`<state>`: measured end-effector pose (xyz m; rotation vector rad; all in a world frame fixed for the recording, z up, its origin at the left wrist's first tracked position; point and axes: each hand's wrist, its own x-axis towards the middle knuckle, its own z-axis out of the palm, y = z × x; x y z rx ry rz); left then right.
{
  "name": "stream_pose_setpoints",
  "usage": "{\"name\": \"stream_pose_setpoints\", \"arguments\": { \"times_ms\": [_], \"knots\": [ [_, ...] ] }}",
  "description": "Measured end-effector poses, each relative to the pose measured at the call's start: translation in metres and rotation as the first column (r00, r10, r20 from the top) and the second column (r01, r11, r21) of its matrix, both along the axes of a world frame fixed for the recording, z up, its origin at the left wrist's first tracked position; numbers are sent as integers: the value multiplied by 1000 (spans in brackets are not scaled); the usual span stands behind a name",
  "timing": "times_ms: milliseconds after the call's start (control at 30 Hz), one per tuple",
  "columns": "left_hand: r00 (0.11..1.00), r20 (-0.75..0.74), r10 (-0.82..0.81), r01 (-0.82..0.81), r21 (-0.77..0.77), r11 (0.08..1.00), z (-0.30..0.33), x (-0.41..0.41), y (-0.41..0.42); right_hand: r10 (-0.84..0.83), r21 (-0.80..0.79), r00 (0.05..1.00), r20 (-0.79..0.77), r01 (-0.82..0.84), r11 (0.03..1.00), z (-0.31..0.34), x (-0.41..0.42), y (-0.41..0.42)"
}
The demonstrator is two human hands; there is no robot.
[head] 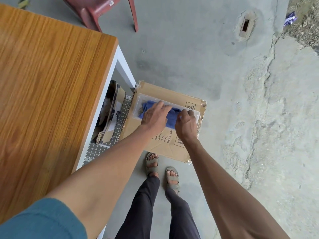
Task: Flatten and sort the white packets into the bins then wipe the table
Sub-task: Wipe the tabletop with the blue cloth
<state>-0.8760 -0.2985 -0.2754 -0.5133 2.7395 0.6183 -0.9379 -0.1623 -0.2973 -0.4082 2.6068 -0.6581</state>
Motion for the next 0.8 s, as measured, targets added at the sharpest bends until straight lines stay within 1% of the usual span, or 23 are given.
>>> {"name": "stream_pose_setpoints", "arguments": {
  "times_ms": [67, 133, 233, 367, 433, 500, 567, 633, 800],
  "knots": [
    [1000, 5, 25, -25, 12, 1000, 2, 2, 0, 56, 31, 998, 34, -57, 998, 4, 3, 5],
    [999, 0, 39, -39, 1, 999, 6, 3, 1, 87, 107, 991, 102, -97, 989, 8, 1, 9],
    [999, -19, 45, -46, -30, 998, 6, 1, 3, 19, 211, 989, 146, -50, 976, 9, -7, 7],
    [998, -19, 61, -62, -77, 995, -4, 2, 8, -90, 242, 989, 121, 58, 968, -1, -9, 1],
    [997, -14, 74, -75, -85, 994, -9, 3, 10, -172, 195, 977, 123, 146, 970, -5, -6, 2],
    [997, -9, 78, -79, -81, 994, -11, 5, 14, -275, 86, 952, 137, 265, 960, -8, -6, 4],
    [996, -3, 90, -90, -79, 993, -12, 7, 17, -309, -1, 943, 127, 311, 950, -10, -7, 4],
    [993, 6, 116, -115, -63, 991, -11, 8, 19, -287, -62, 951, 119, 296, 953, -9, -6, 5],
    [984, -16, 177, -177, -13, 984, -7, 11, 23, -135, -200, 989, 68, 146, 969, 6, 5, 12]
  ]
}}
